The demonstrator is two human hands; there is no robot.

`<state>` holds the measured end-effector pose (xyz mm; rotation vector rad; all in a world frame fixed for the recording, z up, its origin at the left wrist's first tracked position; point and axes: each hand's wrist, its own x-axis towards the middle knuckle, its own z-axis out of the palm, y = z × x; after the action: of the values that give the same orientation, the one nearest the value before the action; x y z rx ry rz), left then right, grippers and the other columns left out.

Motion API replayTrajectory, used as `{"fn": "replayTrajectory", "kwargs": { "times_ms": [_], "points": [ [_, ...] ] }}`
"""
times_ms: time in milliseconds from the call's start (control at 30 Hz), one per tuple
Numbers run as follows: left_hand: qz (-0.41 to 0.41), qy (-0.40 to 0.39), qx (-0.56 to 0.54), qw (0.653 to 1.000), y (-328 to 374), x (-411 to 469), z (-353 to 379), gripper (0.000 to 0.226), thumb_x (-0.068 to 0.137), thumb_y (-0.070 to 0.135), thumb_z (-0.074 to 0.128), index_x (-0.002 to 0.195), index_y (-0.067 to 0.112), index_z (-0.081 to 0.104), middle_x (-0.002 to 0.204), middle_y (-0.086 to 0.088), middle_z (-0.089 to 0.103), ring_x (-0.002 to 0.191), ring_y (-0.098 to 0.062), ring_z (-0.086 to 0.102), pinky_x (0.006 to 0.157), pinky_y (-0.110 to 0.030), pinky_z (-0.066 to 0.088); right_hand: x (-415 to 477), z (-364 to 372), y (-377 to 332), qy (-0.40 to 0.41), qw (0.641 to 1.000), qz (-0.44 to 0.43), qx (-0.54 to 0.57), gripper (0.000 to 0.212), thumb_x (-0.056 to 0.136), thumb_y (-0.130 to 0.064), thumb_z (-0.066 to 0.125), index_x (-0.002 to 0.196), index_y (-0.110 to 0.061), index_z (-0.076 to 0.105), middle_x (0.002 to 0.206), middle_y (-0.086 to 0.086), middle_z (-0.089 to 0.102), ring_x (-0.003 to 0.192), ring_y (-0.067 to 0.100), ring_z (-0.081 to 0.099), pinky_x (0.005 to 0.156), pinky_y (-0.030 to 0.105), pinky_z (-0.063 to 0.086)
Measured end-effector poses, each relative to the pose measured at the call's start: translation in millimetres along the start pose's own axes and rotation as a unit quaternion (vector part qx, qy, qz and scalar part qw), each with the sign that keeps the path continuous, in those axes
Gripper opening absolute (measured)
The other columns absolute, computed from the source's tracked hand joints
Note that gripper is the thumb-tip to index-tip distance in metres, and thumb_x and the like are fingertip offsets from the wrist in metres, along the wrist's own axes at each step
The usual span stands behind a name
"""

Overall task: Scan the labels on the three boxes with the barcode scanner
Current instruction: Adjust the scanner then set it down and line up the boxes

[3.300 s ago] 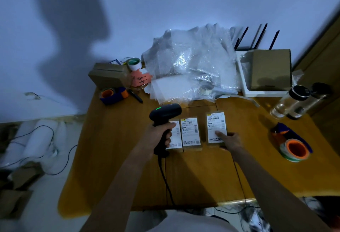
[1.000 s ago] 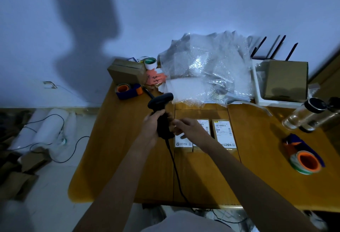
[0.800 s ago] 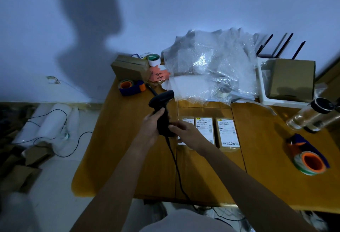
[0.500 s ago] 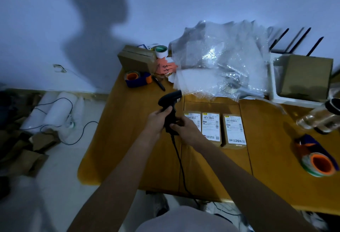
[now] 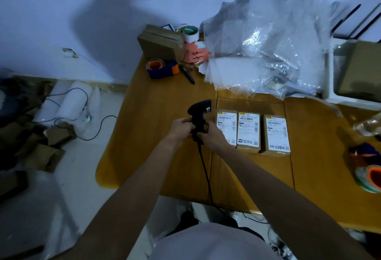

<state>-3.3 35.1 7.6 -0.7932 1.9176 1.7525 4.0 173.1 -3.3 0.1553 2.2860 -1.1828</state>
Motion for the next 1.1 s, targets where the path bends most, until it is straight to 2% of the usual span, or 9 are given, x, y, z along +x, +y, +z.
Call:
{"fn": "replayTrajectory", "kwargs": {
  "times_ms": [67,167,233,333,433,600,767,933,1100],
  "points": [
    [-0.001,0.000,0.003,1.000,-2,2,0,0.023,0.099,0.001,0.059,0.118,0.012,0.063,0.109,-0.012,0.070,0.100,-0.028,0.070,0.070,-0.034,0.061,5,4,0,-0.001,1.000,0.012,-0.002,0.054,0.100,-0.020,0.059,0.149,-0.011,0.038,0.130,0.017,0.061,0.111,0.037,0.065,0.094,0.053,0.056],
    [-0.012,0.002,0.010,1.000,-4,10,-1,0.024,0.098,0.004,0.058,0.120,0.009,0.068,0.111,-0.013,0.071,0.101,-0.030,0.070,0.082,-0.047,0.062,13,11,-2,-0.001,1.000,0.025,0.002,0.054,0.099,-0.020,0.058,0.148,-0.011,0.038,0.125,0.015,0.063,0.104,0.035,0.066,0.089,0.051,0.057],
    [-0.019,0.004,0.022,1.000,-6,16,-2,0.013,0.095,0.006,0.059,0.103,0.011,0.067,0.105,-0.011,0.068,0.094,-0.027,0.065,0.081,-0.050,0.058,18,16,-3,-0.007,0.999,0.035,0.008,0.056,0.098,-0.019,0.057,0.150,-0.013,0.037,0.125,0.016,0.063,0.101,0.034,0.065,0.085,0.049,0.057],
    [-0.026,0.003,0.030,0.999,-12,29,-4,0.006,0.089,0.012,0.060,0.090,0.015,0.054,0.096,-0.013,0.056,0.087,-0.027,0.052,0.071,-0.044,0.046,24,23,-2,-0.018,0.998,0.059,0.016,0.059,0.097,-0.014,0.056,0.152,-0.013,0.033,0.127,0.019,0.063,0.107,0.037,0.065,0.087,0.048,0.056],
    [-0.031,0.000,0.017,0.999,-11,28,-6,0.007,0.094,0.014,0.059,0.090,0.010,0.056,0.097,-0.014,0.059,0.089,-0.028,0.056,0.074,-0.042,0.046,31,31,-1,-0.016,0.997,0.075,0.000,0.056,0.095,-0.015,0.056,0.148,-0.010,0.037,0.127,0.019,0.063,0.109,0.039,0.065,0.089,0.049,0.057],
    [-0.040,0.005,0.012,0.999,-13,33,-6,0.012,0.102,0.018,0.058,0.112,0.013,0.062,0.104,-0.002,0.064,0.092,-0.015,0.062,0.071,-0.030,0.052,42,40,0,-0.021,0.996,0.085,-0.011,0.046,0.095,-0.017,0.055,0.139,-0.008,0.043,0.122,0.018,0.064,0.104,0.038,0.066,0.080,0.043,0.053],
    [-0.035,-0.004,0.012,0.999,-14,39,-9,0.016,0.101,0.022,0.059,0.116,0.016,0.061,0.110,-0.002,0.064,0.096,-0.013,0.062,0.074,-0.027,0.051,54,43,1,-0.022,0.996,0.074,-0.044,0.046,0.099,-0.016,0.052,0.143,-0.008,0.041,0.125,0.018,0.064,0.109,0.039,0.064,0.076,0.037,0.046],
    [-0.029,-0.007,-0.004,1.000,-14,43,-2,0.019,0.102,0.019,0.059,0.120,0.018,0.062,0.101,0.006,0.064,0.092,-0.008,0.060,0.069,-0.022,0.048,63,50,1,-0.022,0.997,0.064,-0.037,0.050,0.101,-0.021,0.050,0.148,-0.012,0.037,0.127,0.019,0.063,0.104,0.037,0.064,0.077,0.042,0.050],
    [-0.027,-0.008,-0.010,1.000,-20,46,1,0.024,0.103,0.012,0.055,0.125,0.018,0.061,0.097,0.007,0.064,0.089,-0.007,0.060,0.069,-0.020,0.049,68,52,0,-0.048,0.994,0.062,-0.080,0.050,0.102,-0.020,0.044,0.150,-0.009,0.038,0.149,0.019,0.044,0.136,0.041,0.043,0.103,0.048,0.044]
  ]
}}
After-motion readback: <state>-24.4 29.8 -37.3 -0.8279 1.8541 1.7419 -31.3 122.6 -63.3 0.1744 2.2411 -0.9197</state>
